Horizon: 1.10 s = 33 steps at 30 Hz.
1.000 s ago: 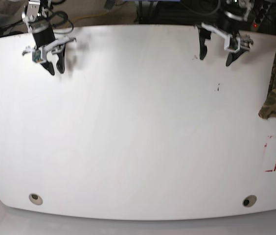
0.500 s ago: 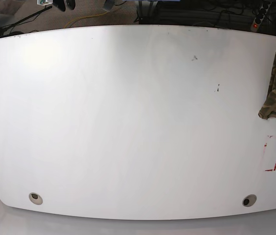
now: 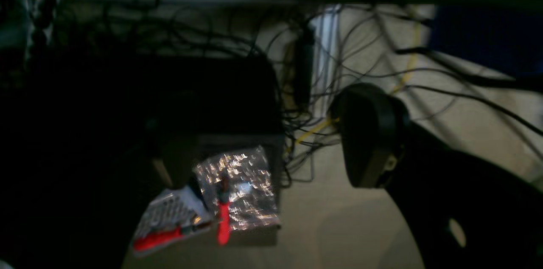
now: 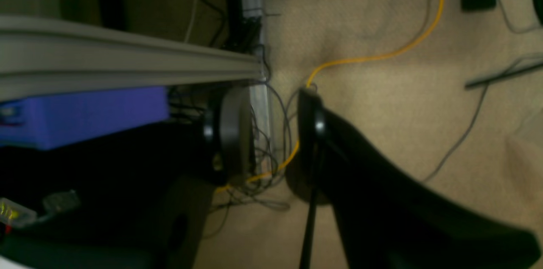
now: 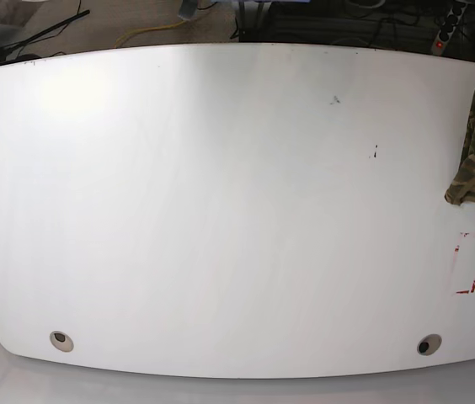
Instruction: Fold the T-shirt properly
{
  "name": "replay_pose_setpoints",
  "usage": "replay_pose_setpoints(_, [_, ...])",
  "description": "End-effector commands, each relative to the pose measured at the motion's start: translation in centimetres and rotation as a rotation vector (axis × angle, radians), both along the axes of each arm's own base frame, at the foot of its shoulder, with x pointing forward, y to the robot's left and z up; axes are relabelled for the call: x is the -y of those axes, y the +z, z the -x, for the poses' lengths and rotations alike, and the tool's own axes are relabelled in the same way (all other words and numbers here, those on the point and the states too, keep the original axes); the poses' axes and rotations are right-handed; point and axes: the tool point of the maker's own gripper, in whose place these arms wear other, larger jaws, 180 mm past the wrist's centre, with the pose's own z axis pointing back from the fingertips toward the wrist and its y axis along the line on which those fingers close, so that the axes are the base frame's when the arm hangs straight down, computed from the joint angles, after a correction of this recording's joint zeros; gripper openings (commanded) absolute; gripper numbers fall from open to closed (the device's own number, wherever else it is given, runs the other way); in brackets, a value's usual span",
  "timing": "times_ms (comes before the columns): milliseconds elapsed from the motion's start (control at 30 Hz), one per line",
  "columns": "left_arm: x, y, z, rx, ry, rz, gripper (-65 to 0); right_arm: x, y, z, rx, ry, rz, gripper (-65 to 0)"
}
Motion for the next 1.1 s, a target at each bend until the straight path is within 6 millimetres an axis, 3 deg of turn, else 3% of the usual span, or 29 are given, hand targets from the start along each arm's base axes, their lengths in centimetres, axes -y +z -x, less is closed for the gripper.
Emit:
replay_pose_setpoints(0, [0.4, -2.6, 1.0, -0.064, 0.002, 0.014, -16.9, -0.1, -1.8, 1.2, -0.058, -0.002, -0.002, -47.6])
replay_pose_setpoints(200, [0.9, -6.6, 0.3, -0.147, -0.005, 0.027, -17.1, -0.5, -5.7, 0.9, -0.158, -0.013, -0.010, -47.6])
replay_pose_setpoints(433, [0.5, -9.7, -1.7, -0.217, 0.005, 0.018, -16.9, -0.8, -7.5, -1.5, -0.177, -0.041, -0.026, -47.4])
replay_pose_setpoints(667, [-0.3, -11.2, -4.1, -0.251, 0.036, 0.001, -16.8, -1.2, -8.7, -3.8, -0.194, -0.067, -0.042, -47.2])
replay_pose_setpoints(733, [-1.4, -11.5, -4.8, -0.262, 0.051, -0.053, -16.8, -1.2, -8.9, -4.4, -0.196, -0.073, -0.045, -47.2])
replay_pose_setpoints(900, [-2.2, -11.7, -6.4, -0.258, 0.063, -0.096, -16.9, -1.4, -9.2, -5.1, -0.205, -0.083, -0.053, -47.2])
replay_pose_setpoints(1067, [-2.1, -11.7, -6.5, -0.258, 0.063, -0.094, -17.1, -1.7, -9.3, -5.1, -0.210, -0.087, -0.058, -47.2])
